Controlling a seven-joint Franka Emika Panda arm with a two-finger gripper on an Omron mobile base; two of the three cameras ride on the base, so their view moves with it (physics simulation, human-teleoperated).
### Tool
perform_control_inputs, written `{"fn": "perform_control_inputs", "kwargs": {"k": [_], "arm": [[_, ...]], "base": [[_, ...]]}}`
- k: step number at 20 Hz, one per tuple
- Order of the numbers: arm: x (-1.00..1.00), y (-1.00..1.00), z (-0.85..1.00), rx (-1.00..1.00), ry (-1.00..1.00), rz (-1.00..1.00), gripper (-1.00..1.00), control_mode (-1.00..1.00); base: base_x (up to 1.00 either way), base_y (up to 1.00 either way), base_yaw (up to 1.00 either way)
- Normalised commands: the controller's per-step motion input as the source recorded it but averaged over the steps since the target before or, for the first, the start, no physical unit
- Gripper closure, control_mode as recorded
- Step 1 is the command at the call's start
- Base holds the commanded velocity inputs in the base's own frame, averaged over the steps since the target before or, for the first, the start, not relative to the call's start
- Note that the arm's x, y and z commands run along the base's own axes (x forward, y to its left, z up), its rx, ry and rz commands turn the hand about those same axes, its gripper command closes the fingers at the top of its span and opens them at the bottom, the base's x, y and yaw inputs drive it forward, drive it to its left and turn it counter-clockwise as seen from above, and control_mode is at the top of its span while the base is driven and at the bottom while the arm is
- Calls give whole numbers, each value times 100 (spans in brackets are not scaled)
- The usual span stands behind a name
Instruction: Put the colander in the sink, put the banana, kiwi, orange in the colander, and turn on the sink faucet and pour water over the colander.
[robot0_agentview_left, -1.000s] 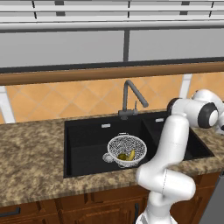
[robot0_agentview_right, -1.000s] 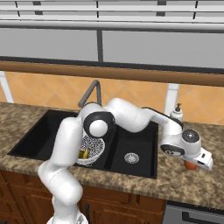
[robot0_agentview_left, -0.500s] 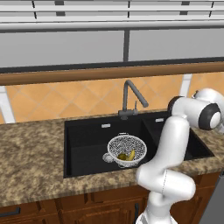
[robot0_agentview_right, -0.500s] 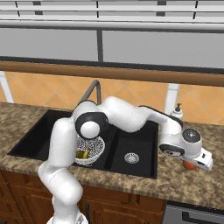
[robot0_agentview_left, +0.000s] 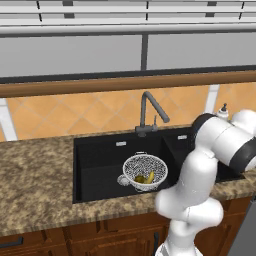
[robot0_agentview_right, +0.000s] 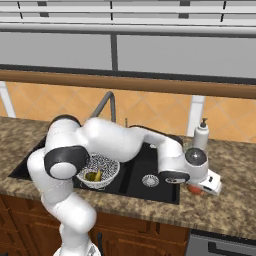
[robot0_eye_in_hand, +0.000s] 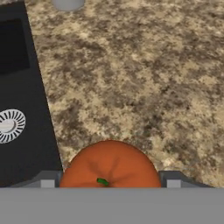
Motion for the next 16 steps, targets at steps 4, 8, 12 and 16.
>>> {"fn": "perform_control_inputs", "kwargs": {"k": [4,8,12,16], "arm": [[1,76,64,0,2,7,100,-100],[0,57,66,0,5,8,100,-100],[0,59,63,0,12,5,100,-100],[-14,46,36,0,16,7,100,-100]], "base": [[0,0,0],[0,0,0],[0,0,0],[0,0,0]]}}
